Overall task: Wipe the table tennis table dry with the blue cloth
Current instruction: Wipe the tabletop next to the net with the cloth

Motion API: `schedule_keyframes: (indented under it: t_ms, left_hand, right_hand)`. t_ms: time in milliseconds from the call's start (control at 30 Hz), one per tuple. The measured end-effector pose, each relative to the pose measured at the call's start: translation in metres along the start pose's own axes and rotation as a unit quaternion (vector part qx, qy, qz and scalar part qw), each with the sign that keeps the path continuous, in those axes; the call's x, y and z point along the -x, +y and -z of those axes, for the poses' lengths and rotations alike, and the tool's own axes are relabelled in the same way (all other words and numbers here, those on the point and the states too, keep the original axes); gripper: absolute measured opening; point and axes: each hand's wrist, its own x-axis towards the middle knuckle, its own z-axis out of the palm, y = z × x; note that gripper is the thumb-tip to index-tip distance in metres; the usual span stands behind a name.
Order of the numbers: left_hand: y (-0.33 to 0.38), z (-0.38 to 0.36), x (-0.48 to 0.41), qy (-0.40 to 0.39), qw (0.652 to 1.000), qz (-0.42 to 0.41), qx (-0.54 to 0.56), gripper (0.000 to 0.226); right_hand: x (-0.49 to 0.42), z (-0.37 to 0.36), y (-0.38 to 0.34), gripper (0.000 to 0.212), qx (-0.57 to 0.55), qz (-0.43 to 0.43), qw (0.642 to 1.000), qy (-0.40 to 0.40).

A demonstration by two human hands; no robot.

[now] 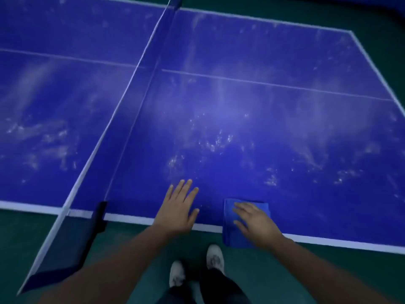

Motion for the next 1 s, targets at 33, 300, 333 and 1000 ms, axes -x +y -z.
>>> schedule_keyframes:
  t_ms: [33, 300, 333, 1000]
  left_hand:
    - [0.0, -0.011, 0.001, 0.002, 1.0, 0.005, 0.002, 0.065]
    - [0.015, -0.072, 0.026, -0.003, 0.995, 0.103, 0.006, 0.064]
    - [0.016, -0.076, 0.028, -0.006, 0.993, 0.115, 0.012, 0.065]
    - [-0.057, -0.08, 0.063, 0.026, 0.976, 0.211, 0.05, 0.066]
  right_hand:
    - [0.001, -0.012, 0.005, 0.06, 0.02, 0.015, 1.0, 0.007]
    - [0.022, -0.049, 0.019, 0.059, 0.043, 0.037, 0.998, 0.019]
    - [0.021, -0.051, 0.022, 0.06, 0.043, 0.037, 0.998, 0.017]
    - [-0.049, -0.044, -0.046, 0.046, -0.07, 0.156, 0.978, 0.119]
